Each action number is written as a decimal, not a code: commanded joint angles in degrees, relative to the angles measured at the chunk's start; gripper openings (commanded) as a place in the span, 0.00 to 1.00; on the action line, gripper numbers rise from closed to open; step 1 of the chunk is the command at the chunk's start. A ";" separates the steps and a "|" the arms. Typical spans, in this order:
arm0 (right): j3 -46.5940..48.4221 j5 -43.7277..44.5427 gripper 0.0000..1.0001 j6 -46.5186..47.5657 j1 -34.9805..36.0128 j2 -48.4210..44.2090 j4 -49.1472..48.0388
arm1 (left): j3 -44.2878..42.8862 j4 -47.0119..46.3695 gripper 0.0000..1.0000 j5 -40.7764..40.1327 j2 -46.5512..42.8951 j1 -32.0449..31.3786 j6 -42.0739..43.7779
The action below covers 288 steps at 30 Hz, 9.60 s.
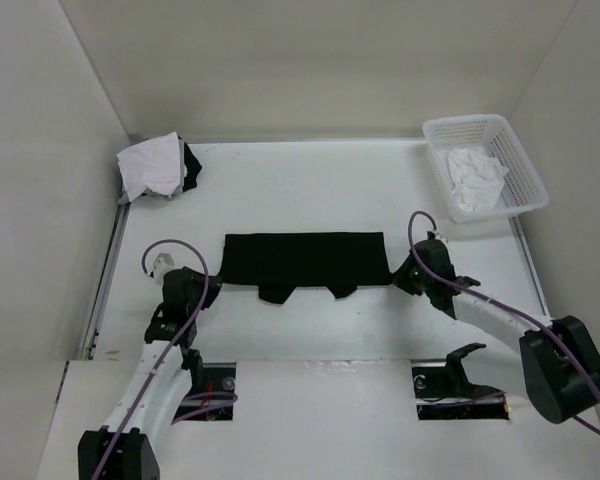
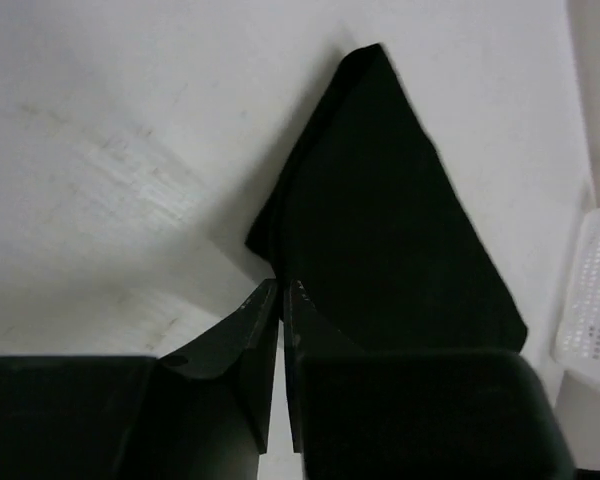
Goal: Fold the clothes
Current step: Fold the tank top, then neatly place the folded tank top to the corner, then grab the tank top from the pile
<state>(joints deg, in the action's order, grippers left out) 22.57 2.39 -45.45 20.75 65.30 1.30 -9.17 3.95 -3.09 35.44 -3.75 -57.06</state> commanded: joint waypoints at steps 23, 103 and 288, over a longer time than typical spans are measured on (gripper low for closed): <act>6.09 -7.13 0.49 -2.44 -4.63 14.94 -12.36 | -15.96 -22.12 0.38 -14.04 26.58 -33.10 -2.44; 65.71 5.16 0.52 4.06 35.89 41.34 9.88 | -5.59 0.80 0.36 0.02 -11.10 -7.27 -2.88; 82.65 14.39 0.00 24.62 -29.41 54.79 5.48 | -12.98 -44.90 0.50 13.11 39.09 -30.22 -1.65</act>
<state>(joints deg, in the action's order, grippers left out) 107.46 17.78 -19.22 -8.25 130.98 18.50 -21.30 -37.95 9.13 75.40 -34.06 -58.54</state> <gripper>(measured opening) 0.002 0.507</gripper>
